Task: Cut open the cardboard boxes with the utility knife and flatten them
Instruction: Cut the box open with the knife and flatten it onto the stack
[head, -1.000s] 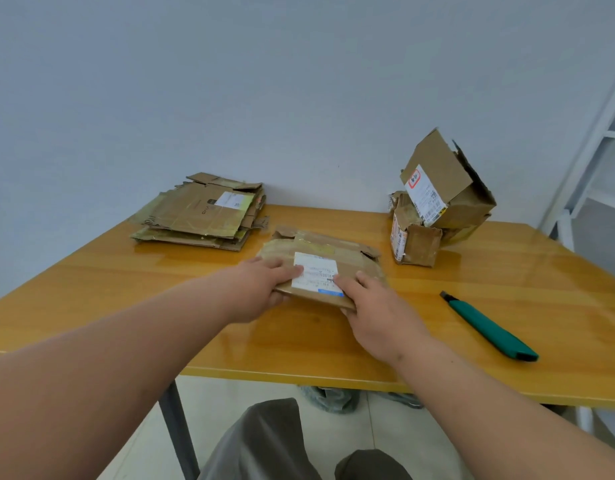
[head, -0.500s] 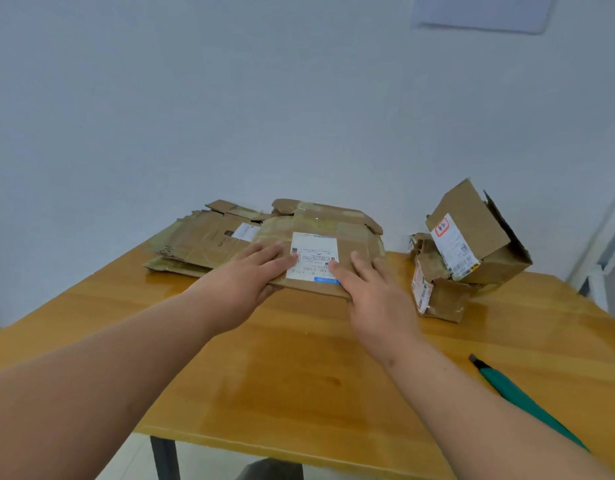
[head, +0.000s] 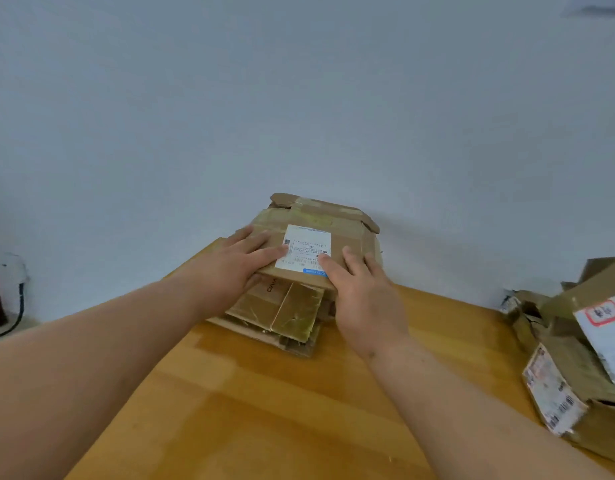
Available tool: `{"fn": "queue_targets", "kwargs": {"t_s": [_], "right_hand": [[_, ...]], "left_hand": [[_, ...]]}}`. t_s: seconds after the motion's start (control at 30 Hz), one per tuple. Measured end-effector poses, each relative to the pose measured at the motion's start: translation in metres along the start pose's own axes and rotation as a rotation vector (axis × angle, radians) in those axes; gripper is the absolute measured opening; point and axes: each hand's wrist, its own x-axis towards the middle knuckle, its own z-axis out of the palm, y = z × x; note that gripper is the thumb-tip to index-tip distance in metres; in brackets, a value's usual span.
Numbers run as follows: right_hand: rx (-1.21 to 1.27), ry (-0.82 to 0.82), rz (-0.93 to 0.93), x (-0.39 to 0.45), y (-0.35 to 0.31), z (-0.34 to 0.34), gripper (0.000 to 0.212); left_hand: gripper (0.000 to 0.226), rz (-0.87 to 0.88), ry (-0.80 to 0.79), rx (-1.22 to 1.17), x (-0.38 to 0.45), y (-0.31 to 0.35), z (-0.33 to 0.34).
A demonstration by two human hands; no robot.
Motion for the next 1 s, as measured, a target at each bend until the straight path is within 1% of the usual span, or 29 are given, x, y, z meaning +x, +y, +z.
{"fn": "queue_targets", "kwargs": {"t_s": [0.07,0.1,0.13,0.23,0.27,0.3,0.33,0.43,0.5,0.57,0.67,0.73,0.77,0.87,0.9,0.93,0.97,1.0], "right_hand": [[-0.016,-0.001,-0.005,0.026,-0.01,0.015,0.06],[-0.02,-0.023,-0.012,0.037,-0.016,0.025,0.06],[-0.022,-0.062,-0.029,0.044,-0.023,0.036,0.06],[-0.025,-0.248,-0.105,0.045,-0.037,0.079,0.06],[-0.027,-0.294,-0.112,0.041,-0.039,0.092,0.06],[-0.022,-0.308,-0.105,0.037,-0.038,0.101,0.06],[-0.015,-0.294,-0.096,0.034,-0.037,0.106,0.06],[-0.02,-0.199,-0.092,0.031,-0.038,0.104,0.061],[0.001,-0.16,-0.091,0.03,-0.039,0.098,0.063],[0.021,-0.168,-0.087,0.028,-0.042,0.095,0.064],[0.031,-0.266,-0.085,0.022,-0.045,0.102,0.07],[0.055,-0.342,-0.068,0.024,-0.044,0.103,0.08],[0.072,-0.345,-0.064,0.028,-0.044,0.1,0.084],[0.061,-0.222,-0.049,0.046,-0.04,0.093,0.083],[0.05,-0.216,-0.033,0.05,-0.039,0.095,0.083],[0.042,-0.256,-0.018,0.051,-0.038,0.098,0.085],[0.034,-0.33,-0.005,0.05,-0.038,0.103,0.087],[0.031,-0.396,0.006,0.047,-0.037,0.108,0.088]], "left_hand": [[0.053,-0.008,0.032,0.075,0.013,-0.027,0.007],[0.055,-0.02,0.014,0.134,0.018,-0.04,0.013],[0.059,-0.049,-0.045,0.179,0.021,-0.051,0.019],[0.075,-0.178,-0.334,0.208,0.017,-0.075,0.047],[0.077,-0.191,-0.386,0.203,0.013,-0.078,0.056],[0.078,-0.191,-0.399,0.193,0.009,-0.08,0.065],[0.081,-0.193,-0.38,0.17,0.006,-0.08,0.07],[0.102,-0.195,-0.25,0.095,0.003,-0.074,0.075],[0.111,-0.165,-0.207,0.091,0.004,-0.069,0.074],[0.117,-0.139,-0.235,0.103,0.005,-0.065,0.074],[0.126,-0.138,-0.328,0.14,0.005,-0.061,0.078],[0.125,-0.162,-0.365,0.104,0.007,-0.06,0.08],[0.12,-0.183,-0.38,0.068,0.009,-0.06,0.079],[0.097,-0.217,-0.396,0.07,0.019,-0.061,0.077],[0.089,-0.222,-0.393,0.099,0.023,-0.06,0.077],[0.082,-0.225,-0.383,0.126,0.026,-0.059,0.078],[0.078,-0.224,-0.369,0.146,0.029,-0.057,0.08],[0.077,-0.219,-0.354,0.154,0.032,-0.054,0.083]]}}
